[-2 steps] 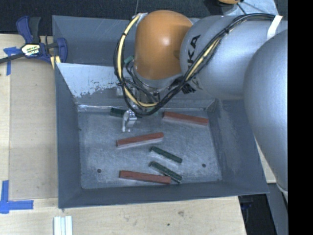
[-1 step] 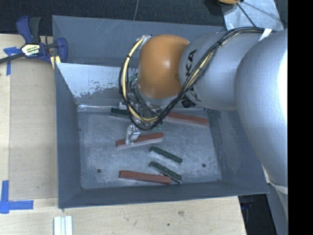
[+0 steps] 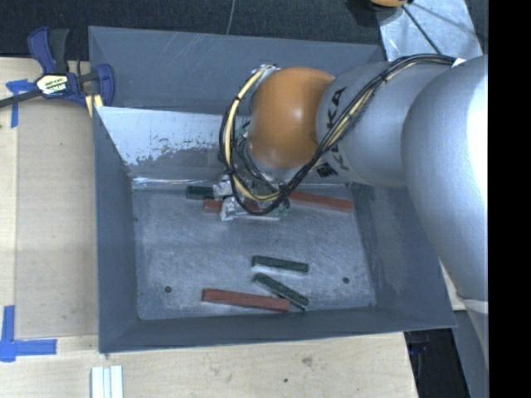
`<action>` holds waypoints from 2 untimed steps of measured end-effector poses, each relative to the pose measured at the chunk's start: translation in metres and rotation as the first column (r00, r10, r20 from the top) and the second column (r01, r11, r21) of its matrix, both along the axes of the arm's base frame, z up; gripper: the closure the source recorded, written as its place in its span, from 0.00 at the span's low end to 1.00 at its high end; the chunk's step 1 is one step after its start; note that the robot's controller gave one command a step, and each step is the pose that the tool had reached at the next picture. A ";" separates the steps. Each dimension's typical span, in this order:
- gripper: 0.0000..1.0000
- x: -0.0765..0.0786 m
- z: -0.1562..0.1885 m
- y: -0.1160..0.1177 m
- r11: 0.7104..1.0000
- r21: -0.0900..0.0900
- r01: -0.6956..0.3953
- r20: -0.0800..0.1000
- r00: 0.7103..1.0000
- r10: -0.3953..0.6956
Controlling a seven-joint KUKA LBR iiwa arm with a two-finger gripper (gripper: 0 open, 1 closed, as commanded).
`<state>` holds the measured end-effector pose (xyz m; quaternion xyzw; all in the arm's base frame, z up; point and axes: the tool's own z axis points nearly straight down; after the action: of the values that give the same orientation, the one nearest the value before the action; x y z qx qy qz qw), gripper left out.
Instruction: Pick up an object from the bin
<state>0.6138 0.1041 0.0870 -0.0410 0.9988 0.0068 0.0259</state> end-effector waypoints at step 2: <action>1.00 0.001 0.123 0.010 1.000 -0.014 0.019 -0.047 0.999 -0.020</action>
Offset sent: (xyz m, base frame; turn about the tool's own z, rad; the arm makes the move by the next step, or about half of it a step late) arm -0.0006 0.0107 0.1219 0.0194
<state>0.6144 0.1145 0.2101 -0.0311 0.9995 0.0005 0.0023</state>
